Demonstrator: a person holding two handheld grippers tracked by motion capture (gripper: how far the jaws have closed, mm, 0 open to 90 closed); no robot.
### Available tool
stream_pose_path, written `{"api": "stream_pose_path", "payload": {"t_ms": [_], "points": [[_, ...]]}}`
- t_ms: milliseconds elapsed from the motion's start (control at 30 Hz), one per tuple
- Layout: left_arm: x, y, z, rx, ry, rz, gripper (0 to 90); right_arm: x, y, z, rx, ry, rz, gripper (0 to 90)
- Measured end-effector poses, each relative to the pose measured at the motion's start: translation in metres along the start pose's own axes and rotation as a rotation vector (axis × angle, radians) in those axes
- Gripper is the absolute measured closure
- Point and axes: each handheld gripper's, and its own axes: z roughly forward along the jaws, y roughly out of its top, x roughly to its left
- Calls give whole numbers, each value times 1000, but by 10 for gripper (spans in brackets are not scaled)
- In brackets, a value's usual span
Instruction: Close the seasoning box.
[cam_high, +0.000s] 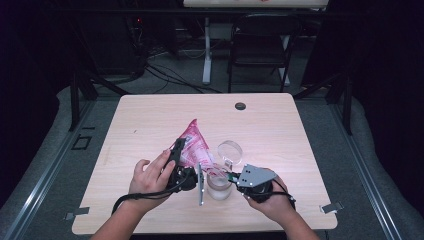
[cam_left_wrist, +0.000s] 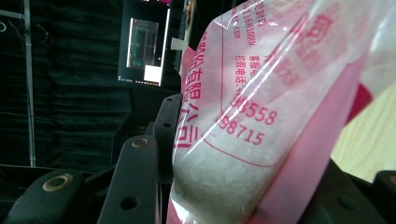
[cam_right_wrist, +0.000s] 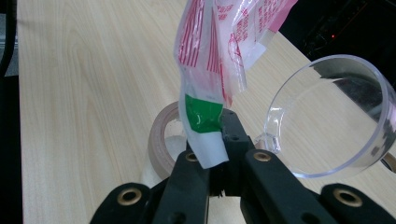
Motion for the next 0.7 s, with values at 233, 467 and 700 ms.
{"api": "stream_pose_path", "payload": {"t_ms": [233, 467, 700], "points": [[0, 0, 0, -2, 1, -1, 624, 0, 0, 1, -2, 3, 3, 900], [0, 1, 0, -4, 1, -3, 624, 0, -1, 1, 0, 1, 3, 900], [0, 1, 0, -5, 3, -3, 624, 0, -1, 1, 1, 1, 3, 900]]}}
